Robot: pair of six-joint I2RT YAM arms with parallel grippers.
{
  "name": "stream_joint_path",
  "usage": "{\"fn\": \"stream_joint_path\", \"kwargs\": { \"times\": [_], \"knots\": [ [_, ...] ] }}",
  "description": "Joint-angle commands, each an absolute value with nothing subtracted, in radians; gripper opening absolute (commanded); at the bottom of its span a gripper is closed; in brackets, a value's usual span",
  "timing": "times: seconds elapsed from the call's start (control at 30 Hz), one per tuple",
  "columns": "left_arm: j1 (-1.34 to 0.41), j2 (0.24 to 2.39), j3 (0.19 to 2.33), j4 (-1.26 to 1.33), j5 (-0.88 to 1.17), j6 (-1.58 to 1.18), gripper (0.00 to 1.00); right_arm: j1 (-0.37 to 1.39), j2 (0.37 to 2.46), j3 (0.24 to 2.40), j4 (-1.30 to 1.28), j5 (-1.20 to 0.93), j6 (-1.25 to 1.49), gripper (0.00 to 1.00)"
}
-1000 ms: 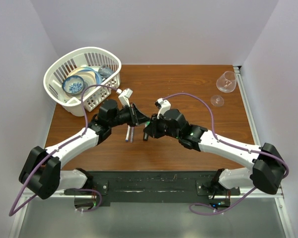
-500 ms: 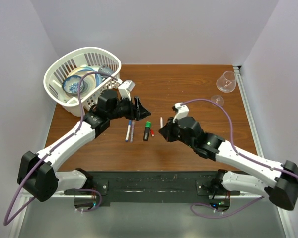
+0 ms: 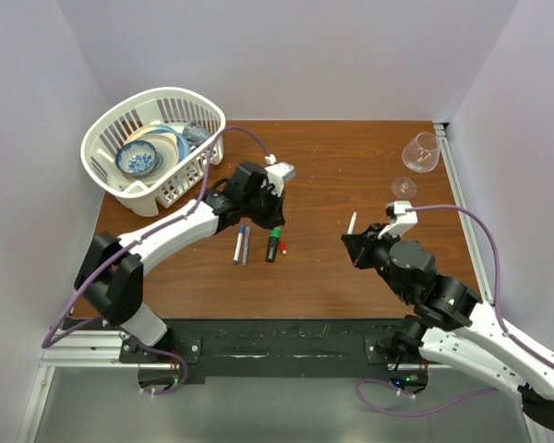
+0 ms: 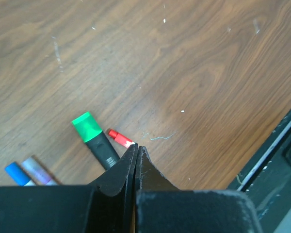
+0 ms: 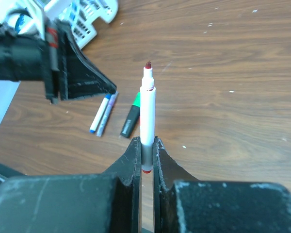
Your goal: Insert the pens into the pen caps
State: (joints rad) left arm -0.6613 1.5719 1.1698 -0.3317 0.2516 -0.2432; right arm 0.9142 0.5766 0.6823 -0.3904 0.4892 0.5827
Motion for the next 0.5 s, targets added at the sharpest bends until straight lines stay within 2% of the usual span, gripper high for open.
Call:
{"fn": "stream_joint_path", "kwargs": {
  "times": [0.0, 0.47],
  "knots": [
    [-0.706, 1.634, 1.215, -0.379, 0.175, -0.176, 0.00, 0.913, 0.517, 0.672, -0.452, 0.581, 0.574, 0.00],
    [-0.798, 1.749, 1.126, -0.322, 0.055, -0.221, 0.00, 0.913, 0.431, 0.667, -0.489, 0.614, 0.566, 0.00]
  ]
}}
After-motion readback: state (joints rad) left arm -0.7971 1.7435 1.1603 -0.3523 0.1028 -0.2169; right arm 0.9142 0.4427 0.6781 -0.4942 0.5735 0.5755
